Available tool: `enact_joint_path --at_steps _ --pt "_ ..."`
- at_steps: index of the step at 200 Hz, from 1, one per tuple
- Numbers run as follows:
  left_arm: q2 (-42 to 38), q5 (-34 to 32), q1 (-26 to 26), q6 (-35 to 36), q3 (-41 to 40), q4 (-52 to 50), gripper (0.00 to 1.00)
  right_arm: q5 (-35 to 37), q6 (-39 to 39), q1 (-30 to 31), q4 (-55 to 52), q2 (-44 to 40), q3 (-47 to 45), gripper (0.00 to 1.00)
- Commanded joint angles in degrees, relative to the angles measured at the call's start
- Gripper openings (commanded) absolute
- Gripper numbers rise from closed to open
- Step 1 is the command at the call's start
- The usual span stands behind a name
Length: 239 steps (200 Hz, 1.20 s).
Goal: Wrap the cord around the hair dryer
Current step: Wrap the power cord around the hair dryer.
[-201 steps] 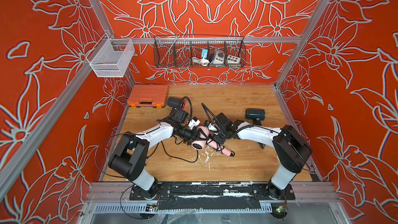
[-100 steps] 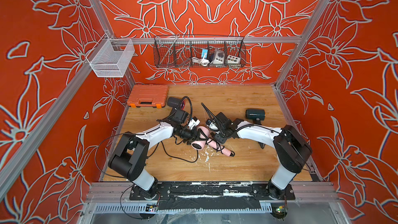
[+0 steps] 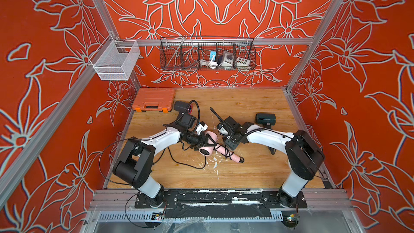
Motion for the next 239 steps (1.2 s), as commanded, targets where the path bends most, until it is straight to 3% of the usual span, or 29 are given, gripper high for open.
enact_joint_path --at_steps 1,180,239 --pt "1.07 -6.61 0.07 2.11 -0.37 -2.39 0.00 1.05 1.77 -0.50 -2.60 -1.74 1.07 0.69" --pt "2.20 -4.21 2.94 0.69 1.29 -2.52 0.00 -2.65 3.88 -3.38 -8.11 -0.78 0.83 0.69" --pt "1.54 -2.40 3.15 -0.24 0.70 -2.22 0.00 -4.70 2.10 -4.40 -9.71 2.04 6.27 0.69"
